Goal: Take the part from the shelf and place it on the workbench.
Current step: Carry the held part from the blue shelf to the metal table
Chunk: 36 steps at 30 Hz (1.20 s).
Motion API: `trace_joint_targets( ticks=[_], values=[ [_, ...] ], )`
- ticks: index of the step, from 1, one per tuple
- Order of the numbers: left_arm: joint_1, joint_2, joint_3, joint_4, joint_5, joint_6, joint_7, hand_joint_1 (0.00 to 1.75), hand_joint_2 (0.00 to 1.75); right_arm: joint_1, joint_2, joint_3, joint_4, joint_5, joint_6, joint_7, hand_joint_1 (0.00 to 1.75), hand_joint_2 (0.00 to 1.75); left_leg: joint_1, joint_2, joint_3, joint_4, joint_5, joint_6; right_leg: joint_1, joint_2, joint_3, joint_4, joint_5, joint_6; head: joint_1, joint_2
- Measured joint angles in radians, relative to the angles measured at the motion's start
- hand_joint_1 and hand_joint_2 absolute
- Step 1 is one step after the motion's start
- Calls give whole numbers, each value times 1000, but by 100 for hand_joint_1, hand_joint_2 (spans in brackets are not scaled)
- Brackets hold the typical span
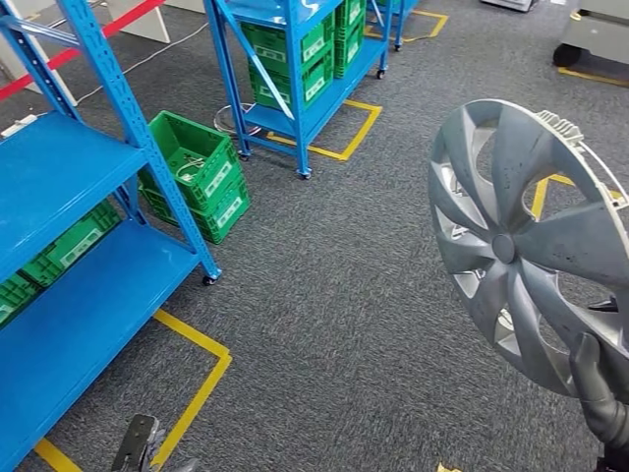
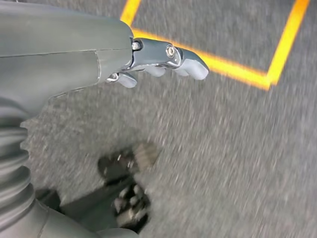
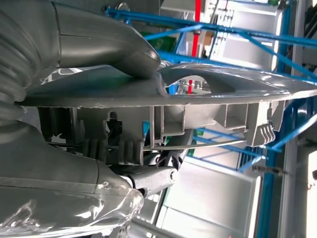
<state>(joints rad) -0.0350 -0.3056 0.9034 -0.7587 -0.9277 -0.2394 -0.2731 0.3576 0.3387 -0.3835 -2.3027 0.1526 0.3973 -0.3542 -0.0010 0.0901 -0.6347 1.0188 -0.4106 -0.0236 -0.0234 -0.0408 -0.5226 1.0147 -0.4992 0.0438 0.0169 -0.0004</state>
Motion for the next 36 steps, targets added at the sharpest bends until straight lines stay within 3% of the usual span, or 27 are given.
trace_joint_targets(
  ticks=[2,3,4,5,6,8,10,11,12,14,15,16,18,19,20,22,23,24,26,27,28,29,30,32,34,35,36],
  values=[
    [6,0,-3,0,-6,3,0,0,175,-2,2,-1,-5,-1,-1,1,175,175,3,-59,-29,101,-108,-4,3,23,-30,0,30,-15,-3,0],
    [7,0,-4,0,-7,5,0,0,175,-2,2,-2,-7,-2,-1,2,175,175,1,-76,-44,169,-157,-1,6,36,-48,1,46,-19,-4,0],
    [8,-1,-5,0,-8,7,0,0,175,-2,3,-2,-8,-3,-1,3,175,175,-1,-85,-52,226,-185,4,9,50,-67,1,61,-22,-4,0],
    [9,-1,-7,0,-9,7,0,0,175,-2,3,-3,-8,-3,-1,5,175,175,-4,-88,-48,256,-186,10,13,64,-86,2,75,-23,-4,0],
    [8,-1,-10,-2,-9,7,1,0,175,-3,4,-4,-8,-3,-2,8,175,175,-8,-91,-28,254,-168,18,16,77,-103,2,89,-24,-4,0],
    [8,0,-14,-9,-9,2,5,0,175,-3,4,-4,-9,-2,-6,18,175,175,-19,-114,59,157,-117,36,17,102,-133,2,117,-23,-4,0],
    [7,0,-15,-27,-2,-9,9,0,175,-1,5,1,-13,6,-14,29,175,175,-25,-153,159,14,-112,48,19,124,-153,2,143,-18,-3,0],
    [7,1,-15,-37,4,-17,11,0,175,0,5,7,-15,15,-20,32,175,175,-26,-165,187,-31,-120,50,18,133,-159,-1,157,-14,-3,0],
    [7,1,-15,-47,12,-25,13,0,175,0,6,15,-17,26,-27,35,175,175,-28,-163,197,-54,-123,51,18,142,-163,-6,171,-8,-3,0],
    [6,0,-14,-64,26,-39,19,0,175,1,6,33,-20,48,-46,36,175,175,-25,-140,182,-63,-101,55,16,149,-172,-16,186,4,-6,0],
    [6,-1,-13,-71,33,-48,21,0,175,0,6,43,-21,55,-59,36,175,175,-23,-127,171,-67,-86,61,18,135,-182,-4,165,7,-5,0],
    [6,-1,-13,-77,40,-57,23,0,175,-1,6,54,-21,61,-73,36,175,175,-21,-114,157,-71,-72,64,19,112,-197,27,122,11,-3,0],
    [10,0,-12,-88,52,-72,24,0,175,-2,6,80,-21,66,-98,37,175,175,-22,-88,127,-70,-47,67,18,64,-223,147,8,19,1,0],
    [14,0,-11,-94,55,-76,24,0,175,-2,5,91,-21,68,-106,37,175,175,-22,-73,112,-70,-34,66,16,54,-231,216,-23,24,2,0],
    [17,-1,-10,-99,57,-78,24,0,175,-1,5,99,-21,68,-112,37,175,175,-22,-57,94,-69,-21,64,12,49,-230,272,-26,30,2,0],
    [19,-2,-8,-105,60,-81,24,0,175,0,2,109,-20,68,-122,36,175,175,-22,-28,57,-65,5,57,3,42,-191,301,31,41,3,0],
    [18,-1,-8,-107,62,-81,24,0,175,0,-2,115,-20,68,-131,36,175,175,-22,-17,39,-60,16,52,-3,29,-143,261,53,48,3,0],
    [18,1,-8,-108,65,-80,24,0,175,-2,-7,123,-18,67,-145,37,175,175,-23,-8,24,-52,24,46,-5,7,-75,183,44,57,4,0],
    [15,7,-11,-111,76,-82,21,0,175,-8,-20,144,-15,64,-186,39,175,175,-24,8,7,-34,34,35,-1,-29,30,35,-12,46,2,0],
    [13,10,-13,-111,82,-84,18,0,175,-10,-26,153,-13,62,-204,39,175,175,-22,16,4,-29,39,30,5,-33,52,-6,-35,34,2,0],
    [12,10,-16,-111,88,-89,14,0,175,-10,-34,162,-12,59,-221,38,175,175,-18,26,4,-27,43,25,9,-25,48,-14,-39,15,1,0],
    [11,10,-20,-111,93,-94,10,0,175,-9,-40,168,-11,57,-234,37,175,175,-13,25,3,-26,42,19,11,-16,42,-13,-36,4,3,0],
    [12,9,-25,-110,96,-99,6,0,175,-8,-47,175,-11,55,-245,37,175,175,-10,10,-2,-12,28,12,12,-4,36,-13,-34,-8,3,0],
    [19,9,-37,-109,99,-106,-2,0,175,-5,-56,189,-10,51,-262,35,175,175,-5,-43,-35,72,-36,2,12,19,24,-15,-28,-29,1,0],
    [31,9,-46,-109,99,-107,-8,0,175,-2,-63,200,-10,48,-272,35,175,175,-4,-77,-87,206,-101,2,14,45,14,-15,-22,-40,0,0],
    [35,9,-49,-109,100,-107,-9,0,175,0,-67,203,-10,47,-275,37,175,175,-4,-83,-102,251,-111,4,15,59,13,-14,-18,-41,0,0],
    [38,9,-53,-109,101,-106,-9,0,175,1,-70,205,-10,46,-278,38,175,175,-4,-87,-101,260,-100,7,17,73,15,-14,-16,-40,0,0]
  ],
)
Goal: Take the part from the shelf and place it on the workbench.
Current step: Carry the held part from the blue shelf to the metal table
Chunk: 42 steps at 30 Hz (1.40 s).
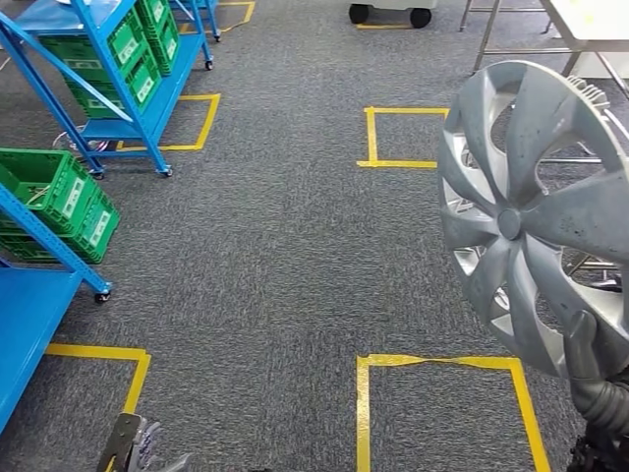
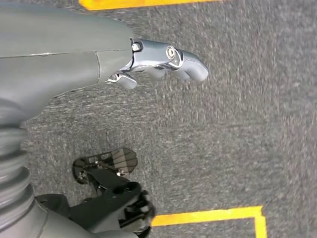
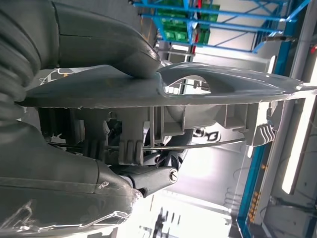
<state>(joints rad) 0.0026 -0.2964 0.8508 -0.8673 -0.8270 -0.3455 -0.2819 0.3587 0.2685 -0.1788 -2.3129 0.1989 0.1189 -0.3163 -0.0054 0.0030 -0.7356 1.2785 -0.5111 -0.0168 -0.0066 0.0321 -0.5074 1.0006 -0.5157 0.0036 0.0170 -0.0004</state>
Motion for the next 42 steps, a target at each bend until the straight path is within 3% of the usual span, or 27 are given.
trace_joint_targets(
  ticks=[2,4,6,8,9,11,12,14,16,17,18,20,21,24,26,28,29,30,31,32,34,36,37,39,40,41,42],
  values=[
    [1,0,-9,0,4,1,0,0,175,2,-5,4,0,0,-6,3,175,175,0,-13,51,-87,63,7,1,26,12,0,1,4,0,0],
    [2,2,-16,1,7,3,0,0,175,2,-9,8,0,-1,-12,4,175,175,1,-48,118,-205,107,12,-2,50,15,0,-4,11,1,0],
    [2,4,-19,2,8,4,0,0,175,3,-11,14,0,-1,-16,5,175,175,0,-67,154,-269,95,14,-8,72,8,3,-7,24,-1,0],
    [0,4,-26,3,9,5,0,0,175,7,-15,17,0,0,-20,5,175,175,-1,-55,175,-299,69,19,-12,79,9,14,-8,37,-1,0],
    [-1,6,-30,3,10,6,-1,0,175,9,-18,18,0,0,-22,6,175,175,0,-46,189,-307,58,24,-10,65,5,31,-11,42,1,0],
    [-2,8,-39,4,12,8,-1,0,175,9,-23,22,0,2,-26,6,175,175,2,-29,220,-310,37,36,-7,19,-46,117,-28,48,10,0],
    [-1,9,-43,6,14,10,-1,0,175,9,-25,25,0,2,-29,5,175,175,2,-19,235,-310,24,40,-5,-2,-95,186,-43,52,14,0],
    [0,11,-52,11,19,14,-1,0,175,10,-29,29,0,3,-35,4,175,175,3,0,268,-310,-5,40,-6,-19,-200,301,-73,58,17,0],
    [1,12,-61,15,24,16,-1,0,175,13,-32,29,0,4,-41,6,175,175,6,16,311,-311,-39,35,-6,-28,-251,294,-71,60,20,0],
    [1,12,-65,16,26,16,-2,0,175,14,-33,29,-1,4,-43,6,175,175,8,25,337,-311,-58,31,-6,-37,-254,247,-39,60,21,0],
    [1,12,-68,18,27,16,-1,0,175,15,-34,29,-1,4,-44,6,175,175,8,35,359,-311,-77,27,-5,-56,-252,188,21,58,23,0],
    [1,14,-71,22,28,19,0,0,175,13,-35,30,-1,3,-44,6,175,175,3,53,392,-307,-113,14,-2,-88,-253,103,144,43,24,0],
    [-1,16,-73,24,30,21,2,0,175,13,-36,31,-2,4,-44,6,175,175,0,60,399,-306,-123,7,-1,-93,-257,87,183,34,23,0],
    [-11,19,-84,27,37,27,5,0,175,15,-37,32,-9,6,-47,7,175,175,-2,62,381,-275,-102,-12,-5,-63,-255,75,188,16,20,1],
    [-15,20,-90,32,40,27,6,0,175,11,-37,32,-11,6,-48,7,175,175,1,34,311,-172,-92,-18,-10,-45,-240,54,186,11,19,1],
    [-14,21,-91,37,41,27,6,0,175,8,-37,33,-11,6,-49,7,175,175,6,9,212,-51,-144,-22,-13,-24,-230,37,186,10,18,1],
    [-12,22,-92,40,41,27,6,0,175,7,-37,33,-11,6,-49,7,175,175,9,5,170,-15,-173,-24,-14,-12,-228,34,186,10,17,1],
    [-11,22,-92,42,42,27,7,0,175,8,-37,34,-11,6,-49,7,175,175,12,3,140,-4,-182,-27,-16,0,-227,33,187,10,17,1],
    [-11,23,-93,44,44,27,7,0,175,8,-37,35,-11,6,-48,8,175,175,16,1,125,-21,-165,-29,-17,13,-228,32,188,12,17,1],
    [-11,24,-93,46,47,27,7,0,175,8,-37,35,-11,7,-48,8,175,175,22,-3,127,-64,-125,-32,-19,25,-228,32,190,16,17,1],
    [-14,26,-95,49,55,28,8,0,175,8,-37,36,-13,7,-45,8,175,175,35,-43,157,-179,-46,-39,-23,50,-231,34,198,28,17,1],
    [-16,28,-99,54,63,29,8,0,175,8,-37,36,-16,8,-42,9,175,175,39,-83,176,-242,-18,-31,-27,70,-234,30,208,47,18,1],
    [-17,30,-101,56,66,30,8,0,175,9,-37,36,-18,8,-40,9,175,175,33,-86,177,-247,-14,-20,-30,80,-233,24,216,58,19,1],
    [-20,35,-106,58,70,32,9,0,175,13,-37,36,-19,8,-38,9,175,175,26,-67,175,-248,15,4,-38,85,-233,9,226,76,19,1],
    [-22,38,-108,58,70,32,9,0,175,15,-37,35,-20,8,-38,9,175,175,23,-55,172,-251,26,14,-38,68,-239,19,211,79,21,1],
    [-24,39,-110,59,70,32,9,0,175,15,-37,36,-20,8,-37,9,175,175,22,-43,167,-253,37,23,-36,42,-250,52,175,79,22,1],
    [-24,41,-111,60,71,32,9,0,175,15,-37,36,-21,8,-36,9,175,175,19,-30,160,-254,46,30,-34,10,-267,110,121,77,24,1]
  ],
)
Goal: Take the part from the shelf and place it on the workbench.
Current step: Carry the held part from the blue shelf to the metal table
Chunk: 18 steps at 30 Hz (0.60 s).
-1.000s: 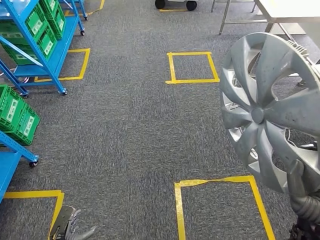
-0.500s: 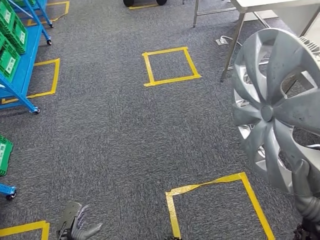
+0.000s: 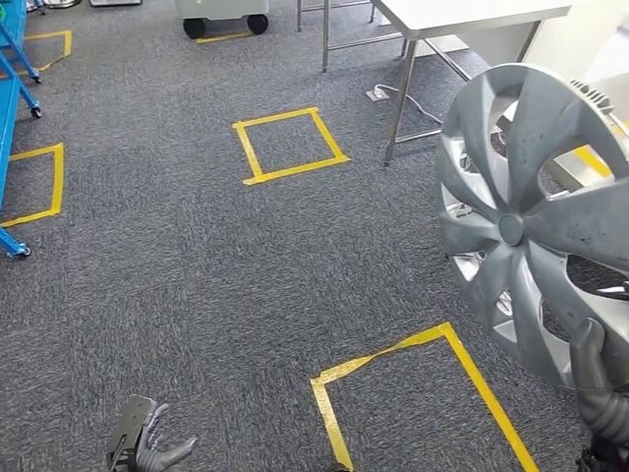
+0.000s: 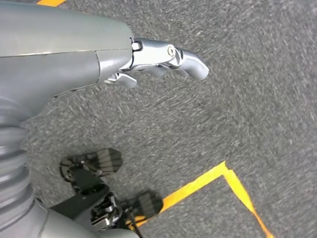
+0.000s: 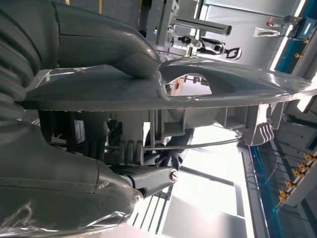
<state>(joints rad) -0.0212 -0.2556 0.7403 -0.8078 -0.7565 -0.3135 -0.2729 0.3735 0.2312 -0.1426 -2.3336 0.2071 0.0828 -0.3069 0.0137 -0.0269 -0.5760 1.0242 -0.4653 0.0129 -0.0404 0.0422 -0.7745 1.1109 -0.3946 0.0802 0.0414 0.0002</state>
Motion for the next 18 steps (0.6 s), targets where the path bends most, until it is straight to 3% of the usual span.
trace_joint_targets(
  ticks=[2,3,4,5,6,8,9,10,12,14,16,18],
  values=[
    [4,2,0,3,0,1,0,0,175,-2,0,1,-1,1,2,1,175,175,-7,27,-21,0,16,6,4,-30,-29,147,-102,-1,2,0],
    [6,4,0,4,1,2,0,0,175,-2,0,1,-1,1,3,1,175,175,-9,42,-33,0,25,6,5,-33,-28,199,-126,-1,2,0],
    [6,4,-1,6,1,2,0,0,175,-2,0,0,-1,3,5,3,175,175,-11,55,-45,1,34,6,7,-34,-11,218,-129,-2,1,0],
    [6,5,-1,7,1,3,0,0,175,-2,0,0,-1,4,7,4,175,175,-12,68,-58,1,43,4,9,-37,26,199,-117,-3,2,0],
    [6,5,-1,8,1,5,0,0,175,-2,0,-1,-2,6,9,6,175,175,-12,79,-70,1,51,1,12,-46,82,147,-104,-5,2,0],
    [7,6,-4,9,-1,11,2,0,175,-3,0,-1,-3,9,15,8,175,175,-14,96,-84,3,55,-11,21,-85,208,8,-120,-12,1,0],
    [7,7,-6,10,-4,14,4,0,175,-4,0,-2,-5,10,17,8,175,175,-14,104,-83,6,52,-18,26,-99,245,-42,-139,-19,2,0],
    [8,8,-8,10,-7,17,7,0,175,-4,0,-2,-7,11,19,9,175,175,-12,110,-77,7,46,-26,30,-106,262,-68,-161,-29,5,0],
    [7,8,-15,11,-15,22,12,0,175,-3,0,-4,-12,13,23,11,175,175,-8,119,-62,6,39,-42,31,-87,260,-79,-174,-49,9,0],
    [8,9,-22,11,-20,27,12,0,175,-3,0,-5,-17,14,28,12,175,175,-6,90,-66,31,19,-55,26,-65,270,-87,-168,-64,2,0],
    [14,10,-25,11,-22,29,13,0,175,-3,1,-7,-20,15,32,14,175,175,-5,48,-116,135,-31,-62,24,-43,280,-90,-163,-74,-7,0],
    [21,11,-25,12,-23,30,14,0,175,-3,1,-8,-20,16,37,15,175,175,-6,34,-181,252,-63,-63,26,-19,292,-90,-166,-75,-10,0]
  ],
)
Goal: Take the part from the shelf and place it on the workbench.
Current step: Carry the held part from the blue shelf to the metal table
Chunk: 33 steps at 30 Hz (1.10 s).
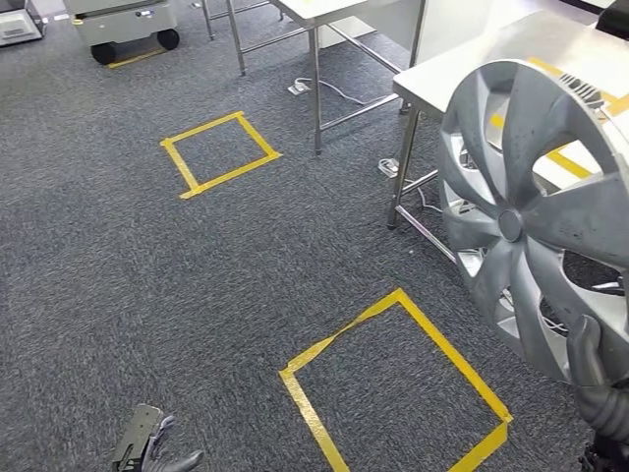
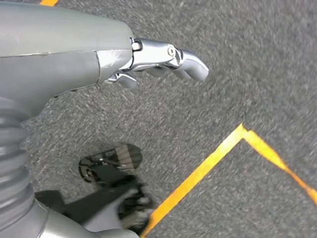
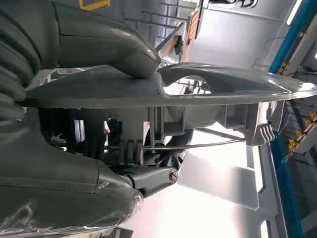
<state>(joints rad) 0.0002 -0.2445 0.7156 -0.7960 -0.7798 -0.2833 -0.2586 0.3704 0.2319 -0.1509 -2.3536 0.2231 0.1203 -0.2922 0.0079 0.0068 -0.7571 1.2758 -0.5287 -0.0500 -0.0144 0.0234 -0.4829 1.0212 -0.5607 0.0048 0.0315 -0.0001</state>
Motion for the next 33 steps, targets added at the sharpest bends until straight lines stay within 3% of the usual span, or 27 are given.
trace_joint_targets(
  ticks=[1,2,4,5,6,7,9,10,12,13,15,16,17,18,19,20,21,22,23,25,27,28,29,31,32,33],
  values=[
    [2,0,0,0,-1,0,0,0,175,0,0,-1,0,0,2,0,175,175,0,-2,-18,22,16,2,1,13,11,0,-4,1,0,0],
    [2,1,0,0,-1,0,1,0,175,0,0,-1,0,0,4,1,175,175,-1,-5,-23,12,60,4,1,26,25,0,-10,3,0,0],
    [4,3,0,1,-2,1,1,0,175,0,0,-2,-1,0,5,1,175,175,-1,-29,-5,-65,183,10,-2,50,52,-3,-29,8,0,0],
    [7,5,0,1,-2,1,1,0,175,-1,0,-2,-1,1,6,1,175,175,-2,-46,22,-114,206,14,-4,63,63,-8,-40,13,1,0],
    [10,7,0,2,-3,1,1,0,175,-2,0,-2,-1,1,7,1,175,175,-3,-60,55,-160,198,19,-7,75,73,-16,-49,19,0,0],
    [12,8,0,2,-4,1,1,0,175,-2,0,-2,-2,1,7,1,175,175,-5,-67,89,-197,164,27,-10,86,85,-25,-52,27,-3,0],
    [5,10,0,2,-5,1,1,0,175,-2,0,-3,-3,1,9,2,175,175,-9,-53,140,-255,110,43,-14,97,91,-15,-32,43,-8,0],
    [0,10,-1,2,-5,2,1,0,175,-2,0,-4,-4,2,11,2,175,175,-9,-45,161,-274,97,49,-14,85,72,23,-9,47,-7,0],
    [-2,12,-1,1,-6,1,0,0,175,-4,0,-4,-5,14,15,3,175,175,-8,-31,209,-306,77,58,-7,38,-22,157,27,44,-2,0],
    [0,11,-1,1,-7,0,0,0,175,-5,0,-4,-6,31,15,3,175,175,-8,-23,235,-317,64,60,-2,12,-81,225,24,40,1,0],
    [3,11,-1,1,-9,-5,0,0,175,-4,0,-3,-12,111,7,3,175,175,-9,-9,284,-327,30,61,5,-7,-187,291,-41,40,4,0],
    [4,11,-1,1,-10,-9,0,0,175,-2,0,-3,-18,172,-1,3,175,175,-9,-3,312,-330,9,61,6,-10,-227,290,-82,42,5,0],
    [4,11,0,1,-11,-14,0,0,175,1,0,-3,-26,241,-13,5,175,175,-9,3,344,-331,-14,61,6,-14,-257,269,-105,44,6,0],
    [5,11,0,1,-14,-20,0,0,175,5,0,-3,-35,309,-26,7,175,175,-9,9,379,-332,-40,60,6,-21,-280,231,-90,44,8,0],
    [6,11,0,1,-17,-25,0,0,175,9,0,-2,-45,365,-39,8,175,175,-9,16,410,-335,-67,58,7,-37,-296,178,-22,42,8,0],
    [8,11,1,1,-20,-30,0,0,175,12,0,-1,-54,411,-53,10,175,175,-11,24,440,-336,-95,55,10,-64,-306,125,80,38,9,0],
    [9,12,2,1,-23,-33,0,0,175,13,0,3,-62,448,-64,11,175,175,-14,32,465,-342,-120,50,14,-84,-310,90,164,32,8,0],
    [10,12,3,0,-26,-36,0,0,175,15,0,8,-73,480,-73,14,175,175,-15,42,488,-354,-138,44,19,-95,-311,72,223,26,4,0],
    [10,12,3,-1,-28,-38,0,0,175,16,0,14,-85,508,-80,16,175,175,-16,49,506,-358,-140,36,23,-92,-307,68,238,17,3,0],
    [5,9,2,-3,-32,-42,-1,0,175,21,0,28,-112,567,-91,19,175,175,-13,50,494,-310,-97,23,22,-58,-283,63,211,2,-2,0],
    [-1,5,1,-4,-37,-45,-2,0,175,23,0,46,-130,633,-102,23,175,175,-10,24,396,-157,-49,16,17,-33,-245,45,186,-11,-5,0],
    [0,3,1,-4,-38,-47,-2,0,175,24,-1,56,-135,659,-107,25,175,175,-8,11,328,-79,-56,13,15,-20,-223,36,170,-15,-7,0],
    [2,2,2,-4,-39,-48,-2,0,175,25,-1,64,-138,674,-109,28,175,175,-7,3,260,-21,-89,10,12,-7,-198,29,152,-16,-8,0],
    [9,2,3,-4,-40,-49,-2,0,175,28,-1,76,-143,687,-112,31,175,175,-4,0,149,17,-189,4,3,23,-140,22,111,-13,-8,0],
    [11,3,4,-4,-41,-48,-2,0,175,29,-1,81,-145,694,-112,32,175,175,-4,-1,109,4,-221,1,-3,37,-108,21,87,-10,-8,0],
    [12,5,5,-4,-41,-48,-2,0,175,30,-2,86,-146,710,-114,34,175,175,-4,-3,80,-25,-217,-2,-9,50,-75,21,63,-6,-8,0]
  ],
)
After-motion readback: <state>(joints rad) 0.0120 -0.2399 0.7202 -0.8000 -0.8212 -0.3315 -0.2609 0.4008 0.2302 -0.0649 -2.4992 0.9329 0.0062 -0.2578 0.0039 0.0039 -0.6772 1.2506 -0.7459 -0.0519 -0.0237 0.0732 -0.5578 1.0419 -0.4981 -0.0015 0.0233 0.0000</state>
